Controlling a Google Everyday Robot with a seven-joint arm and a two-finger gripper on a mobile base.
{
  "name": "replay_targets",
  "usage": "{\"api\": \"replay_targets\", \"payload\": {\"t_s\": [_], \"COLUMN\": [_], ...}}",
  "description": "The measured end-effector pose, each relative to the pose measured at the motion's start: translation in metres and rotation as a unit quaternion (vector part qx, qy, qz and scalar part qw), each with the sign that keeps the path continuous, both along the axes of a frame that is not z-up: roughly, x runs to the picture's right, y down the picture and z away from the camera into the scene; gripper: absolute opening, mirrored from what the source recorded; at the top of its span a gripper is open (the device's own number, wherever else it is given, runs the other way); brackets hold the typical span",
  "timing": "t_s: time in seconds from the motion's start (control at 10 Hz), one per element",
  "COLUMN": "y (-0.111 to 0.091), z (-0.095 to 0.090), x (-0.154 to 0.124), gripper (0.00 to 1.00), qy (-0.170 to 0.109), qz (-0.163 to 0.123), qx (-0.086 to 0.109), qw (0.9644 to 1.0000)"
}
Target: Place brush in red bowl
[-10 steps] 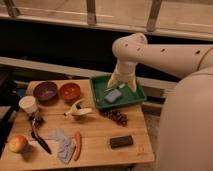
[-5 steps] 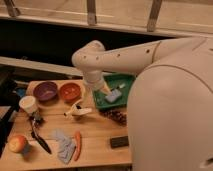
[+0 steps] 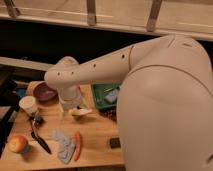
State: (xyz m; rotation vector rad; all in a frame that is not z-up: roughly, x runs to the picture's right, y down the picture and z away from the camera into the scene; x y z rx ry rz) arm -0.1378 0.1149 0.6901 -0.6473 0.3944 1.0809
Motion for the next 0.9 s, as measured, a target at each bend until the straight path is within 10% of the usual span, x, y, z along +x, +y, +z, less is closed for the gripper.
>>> {"api": "replay_targets", "payload": {"t_s": [0.9], "y": [-0.032], "z": [0.022], "x": [-0.036], "gripper": [0.8], "qy": [-0.008], "qz": [-0.025], "qx": [0.034], "qw": [0.9991]}}
